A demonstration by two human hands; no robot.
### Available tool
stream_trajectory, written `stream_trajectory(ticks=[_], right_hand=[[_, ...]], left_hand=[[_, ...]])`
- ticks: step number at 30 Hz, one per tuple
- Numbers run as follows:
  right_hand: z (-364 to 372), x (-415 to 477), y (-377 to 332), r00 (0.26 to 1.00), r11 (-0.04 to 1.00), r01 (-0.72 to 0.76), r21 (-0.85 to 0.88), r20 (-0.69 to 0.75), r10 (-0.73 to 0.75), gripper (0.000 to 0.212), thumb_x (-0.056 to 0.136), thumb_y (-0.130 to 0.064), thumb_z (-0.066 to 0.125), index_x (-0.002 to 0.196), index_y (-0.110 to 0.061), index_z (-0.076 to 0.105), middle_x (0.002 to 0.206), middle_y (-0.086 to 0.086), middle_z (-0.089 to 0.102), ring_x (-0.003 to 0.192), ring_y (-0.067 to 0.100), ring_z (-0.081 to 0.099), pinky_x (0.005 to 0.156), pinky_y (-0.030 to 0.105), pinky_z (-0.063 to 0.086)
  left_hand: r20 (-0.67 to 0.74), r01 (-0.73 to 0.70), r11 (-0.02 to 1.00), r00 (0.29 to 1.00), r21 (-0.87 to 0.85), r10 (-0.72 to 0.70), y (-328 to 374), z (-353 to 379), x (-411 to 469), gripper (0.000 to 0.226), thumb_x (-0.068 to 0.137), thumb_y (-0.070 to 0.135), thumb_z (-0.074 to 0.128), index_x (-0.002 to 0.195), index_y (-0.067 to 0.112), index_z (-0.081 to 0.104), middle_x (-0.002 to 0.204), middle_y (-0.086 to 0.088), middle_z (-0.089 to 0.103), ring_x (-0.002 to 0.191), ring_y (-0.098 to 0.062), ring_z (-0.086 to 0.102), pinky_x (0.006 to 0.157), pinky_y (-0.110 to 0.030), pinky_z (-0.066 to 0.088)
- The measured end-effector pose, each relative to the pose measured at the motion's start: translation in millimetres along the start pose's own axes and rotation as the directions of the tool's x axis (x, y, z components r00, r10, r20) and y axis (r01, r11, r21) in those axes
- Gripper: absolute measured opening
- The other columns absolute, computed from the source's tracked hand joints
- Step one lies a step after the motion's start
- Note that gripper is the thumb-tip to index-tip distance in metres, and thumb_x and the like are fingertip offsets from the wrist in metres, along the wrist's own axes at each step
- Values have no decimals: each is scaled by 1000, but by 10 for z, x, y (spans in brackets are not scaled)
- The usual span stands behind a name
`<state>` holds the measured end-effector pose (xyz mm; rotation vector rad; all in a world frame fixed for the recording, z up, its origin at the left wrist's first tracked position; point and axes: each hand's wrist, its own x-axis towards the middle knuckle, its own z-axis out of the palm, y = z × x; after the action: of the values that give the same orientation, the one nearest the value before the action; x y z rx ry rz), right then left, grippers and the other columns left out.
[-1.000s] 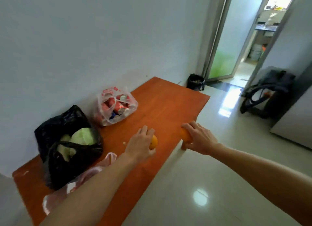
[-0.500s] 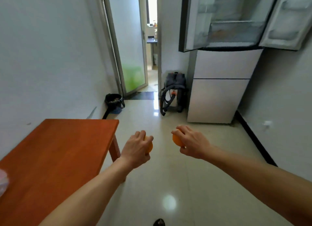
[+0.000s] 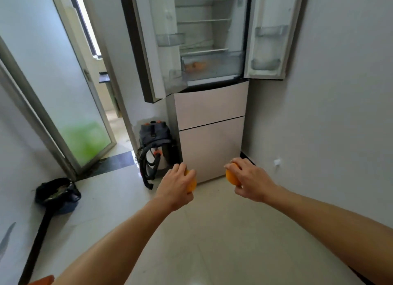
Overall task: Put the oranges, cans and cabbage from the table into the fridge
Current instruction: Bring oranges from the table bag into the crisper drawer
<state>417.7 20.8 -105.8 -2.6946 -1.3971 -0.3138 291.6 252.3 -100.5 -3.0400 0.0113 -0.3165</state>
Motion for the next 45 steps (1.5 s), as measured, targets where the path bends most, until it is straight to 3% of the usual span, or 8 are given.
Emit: stream_trajectory(ticks=[8,17,25,31,36,41,45], right_hand=[[293,1060,1464,991,991,-130,-3,-22,130,69,58,-29,77,122,-20,52,118,8,54,95,30,58,57,32,50],[118,2803,3015,981,987,-159,-3,-117,157,70,75,-40,71,135,-26,39,131,2,42,110,24,49,75,34,52],[-40,4334,3866,963,993,-117,1,-243,114,73,74,-36,72,138,-27,38,135,3,39,114,25,47,76,35,50],[-319,5649,4499,920,991,-131,11,-372,126,75,69,-34,75,136,-25,42,131,4,43,113,29,49,75,37,47],[-651,6560,4899,871,992,-120,42,-475,126,77,70,-35,77,137,-25,40,131,3,43,110,25,50,76,35,47],[-802,7307,5268,865,994,-107,5,-493,95,74,70,-36,76,135,-25,42,126,3,47,108,25,51,75,34,44],[-816,8032,5533,933,994,-100,-33,-351,82,72,69,-41,74,132,-27,43,124,5,51,101,30,56,75,35,46]], left_hand=[[-42,-152,988,988,-5,152,-150,423,2070,62,76,40,66,131,21,45,123,-10,44,109,-29,44,90,-39,46],[-157,-94,995,984,-18,90,-625,345,4185,66,78,42,66,134,25,38,128,-6,41,111,-24,41,87,-32,42],[-335,-36,999,942,13,38,-1422,56,5872,62,72,35,74,127,21,46,119,-7,45,102,-26,45,78,-36,45],[-475,14,993,878,-113,-67,-2142,-244,7253,55,69,32,76,116,18,51,111,-7,46,99,-27,45,70,-37,44],[-482,48,989,869,-140,-111,-2594,-476,8264,57,71,33,77,118,16,50,114,-9,46,103,-29,44,77,-40,43],[-385,115,972,904,-204,-187,-2916,-377,8928,63,70,35,77,124,19,48,120,-8,47,110,-29,46,83,-42,45],[-217,192,976,953,-105,-211,-3196,-241,9353,64,68,39,78,121,20,49,118,-8,52,107,-30,52,80,-40,47]])
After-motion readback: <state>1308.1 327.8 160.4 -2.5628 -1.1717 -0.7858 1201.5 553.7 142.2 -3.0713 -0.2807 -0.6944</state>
